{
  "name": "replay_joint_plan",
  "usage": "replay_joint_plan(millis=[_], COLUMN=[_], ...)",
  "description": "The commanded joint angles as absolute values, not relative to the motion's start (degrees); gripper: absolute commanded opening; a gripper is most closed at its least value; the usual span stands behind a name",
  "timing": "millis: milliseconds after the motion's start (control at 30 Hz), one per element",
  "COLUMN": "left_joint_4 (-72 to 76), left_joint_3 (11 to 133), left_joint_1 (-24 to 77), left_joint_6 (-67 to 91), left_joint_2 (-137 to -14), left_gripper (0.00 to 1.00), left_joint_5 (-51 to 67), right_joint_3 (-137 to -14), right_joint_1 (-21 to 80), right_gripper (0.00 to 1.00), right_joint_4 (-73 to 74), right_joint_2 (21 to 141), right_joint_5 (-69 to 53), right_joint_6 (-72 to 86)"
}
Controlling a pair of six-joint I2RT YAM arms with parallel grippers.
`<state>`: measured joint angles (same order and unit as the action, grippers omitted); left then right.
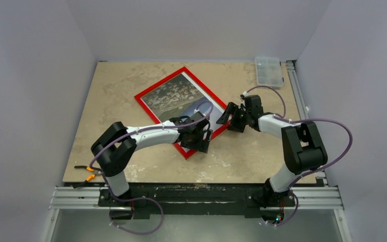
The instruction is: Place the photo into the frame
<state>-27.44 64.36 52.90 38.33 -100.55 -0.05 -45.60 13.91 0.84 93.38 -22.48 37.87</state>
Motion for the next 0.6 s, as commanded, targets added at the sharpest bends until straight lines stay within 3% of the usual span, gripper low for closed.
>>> replay_joint_plan(millis=[0, 400, 567], left_joint_4=[-25.4, -21.6, -18.8], left_joint_3=[65.6, 75.8, 75.5], left_joint_1=[53.5, 59.8, 59.3], left_joint_6=[38.9, 41.3, 42.7], left_joint_2=[-102.4, -108.6, -106.8], left_gripper=[0.74, 0.72, 0.76], left_joint_5=[4.8, 13.6, 13.2], right_joint_3=[-47.5, -56.7, -59.1], right_joint_1=[14.7, 14.7, 14.7], right_gripper=[0.74, 0.73, 0.75], right_joint_4=[4.6, 9.5, 15.0], right_joint_2=[97.4, 102.7, 100.8], right_joint_5=[-20.5, -22.6, -18.9], right_joint_6=[38.3, 33.6, 29.2])
